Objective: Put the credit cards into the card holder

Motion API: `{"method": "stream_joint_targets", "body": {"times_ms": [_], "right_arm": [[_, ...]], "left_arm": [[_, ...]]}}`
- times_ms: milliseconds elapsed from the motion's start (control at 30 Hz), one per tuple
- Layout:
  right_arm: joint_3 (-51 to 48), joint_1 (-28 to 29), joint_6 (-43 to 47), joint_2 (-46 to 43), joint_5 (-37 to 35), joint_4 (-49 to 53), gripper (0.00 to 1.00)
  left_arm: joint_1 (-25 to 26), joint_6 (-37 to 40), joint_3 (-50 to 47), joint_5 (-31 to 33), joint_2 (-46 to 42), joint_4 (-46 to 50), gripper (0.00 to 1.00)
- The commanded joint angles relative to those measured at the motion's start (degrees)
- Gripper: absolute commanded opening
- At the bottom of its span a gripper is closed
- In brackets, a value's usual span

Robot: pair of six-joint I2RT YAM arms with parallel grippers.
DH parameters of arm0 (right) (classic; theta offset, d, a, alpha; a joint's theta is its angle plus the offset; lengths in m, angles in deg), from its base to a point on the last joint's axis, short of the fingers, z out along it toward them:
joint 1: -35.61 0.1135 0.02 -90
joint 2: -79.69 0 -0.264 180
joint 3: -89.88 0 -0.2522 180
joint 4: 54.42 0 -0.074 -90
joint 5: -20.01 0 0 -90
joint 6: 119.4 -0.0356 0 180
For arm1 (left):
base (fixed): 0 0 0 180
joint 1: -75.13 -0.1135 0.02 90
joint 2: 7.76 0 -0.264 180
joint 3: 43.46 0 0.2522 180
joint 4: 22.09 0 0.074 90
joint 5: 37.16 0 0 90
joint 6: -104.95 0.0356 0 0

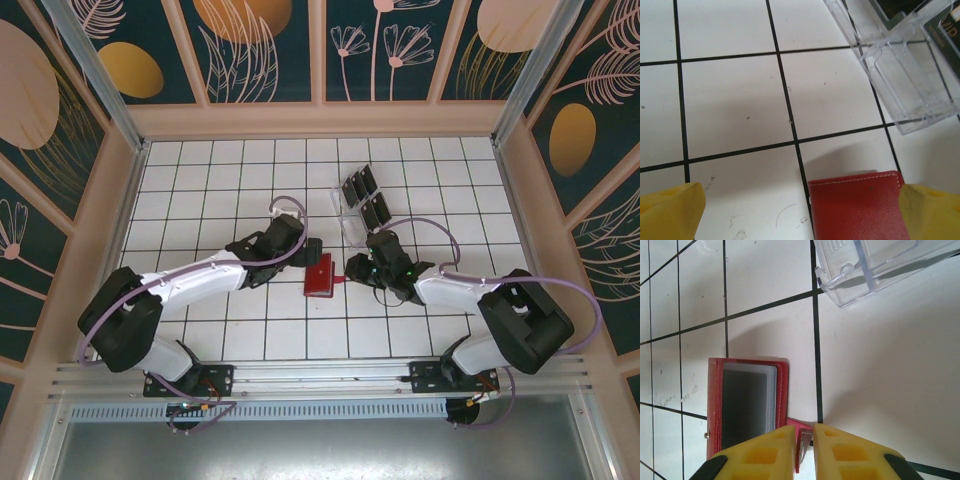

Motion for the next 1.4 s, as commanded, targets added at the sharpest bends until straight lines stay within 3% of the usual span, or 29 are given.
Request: {"method": "stream_joint_targets", "body": {"times_ms": [0,367,1033,1200,1267,1367], "right_arm": [[1.47,0.50,0.76,-1.36,-0.81,1.53,0.17],[1.34,0.95,0.73,-2.30,-0.81,2.07,0.15],[2.22,1.49,1.03,-1.43,-0.55,2.95,0.00],[2.95,1.80,1.33,-1.06,-0.37,3.40,0.01],[3.27,1.89,1.38,-0.88,-0.59,3.91,0.09],[3.57,2.17,1.47,-0.75,-0.94,4.54,0.13]], "left_arm": [[0.06,2.64,-0.34,-0.09,2.23,1.70,0.99],[0.01,2.65,-0.94,2.90,5.90,1.62,0.99],[0.07,2.48,-3.85,1.12,10.54,-2.08,0.98],[0.03,2.57,-3.86,1.31,10.86,-2.08,0.98],[0.07,2.57,-3.94,1.26,10.81,-2.13,0.98],[0.06,2.56,-4.12,1.31,10.79,-2.19,0.98]]}}
